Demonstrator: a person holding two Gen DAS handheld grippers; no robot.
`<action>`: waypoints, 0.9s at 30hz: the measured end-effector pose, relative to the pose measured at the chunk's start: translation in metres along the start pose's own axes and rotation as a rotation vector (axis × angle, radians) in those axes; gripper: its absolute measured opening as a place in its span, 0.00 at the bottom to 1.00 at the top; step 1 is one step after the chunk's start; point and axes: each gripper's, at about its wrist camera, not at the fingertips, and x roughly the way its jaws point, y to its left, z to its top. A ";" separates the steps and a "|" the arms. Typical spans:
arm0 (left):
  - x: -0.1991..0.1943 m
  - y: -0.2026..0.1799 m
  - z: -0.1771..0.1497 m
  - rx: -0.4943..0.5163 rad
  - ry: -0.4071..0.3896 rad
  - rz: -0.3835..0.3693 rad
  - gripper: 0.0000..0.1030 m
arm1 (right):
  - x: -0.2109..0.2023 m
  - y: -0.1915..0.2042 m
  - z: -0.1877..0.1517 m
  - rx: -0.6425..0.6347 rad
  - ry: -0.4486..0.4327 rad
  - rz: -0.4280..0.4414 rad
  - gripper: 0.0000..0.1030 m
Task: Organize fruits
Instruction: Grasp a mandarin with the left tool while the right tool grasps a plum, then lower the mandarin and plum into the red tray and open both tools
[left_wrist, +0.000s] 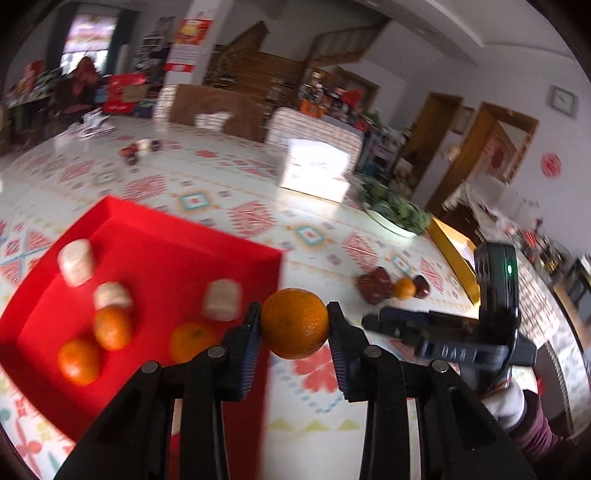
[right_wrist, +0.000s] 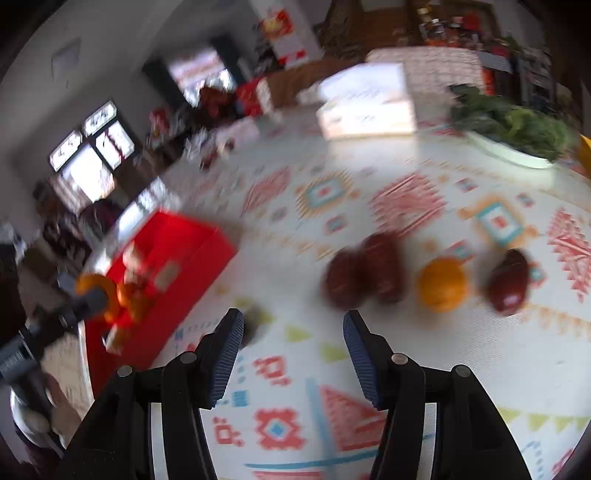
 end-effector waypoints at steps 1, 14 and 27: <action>-0.006 0.008 -0.001 -0.017 -0.007 0.008 0.33 | 0.005 0.010 -0.001 -0.030 0.016 -0.013 0.59; -0.052 0.084 -0.023 -0.125 -0.046 0.164 0.33 | 0.025 0.054 -0.002 -0.098 0.024 -0.202 0.28; -0.060 0.120 -0.034 -0.257 -0.052 0.201 0.41 | -0.002 0.096 0.010 -0.110 -0.028 -0.067 0.28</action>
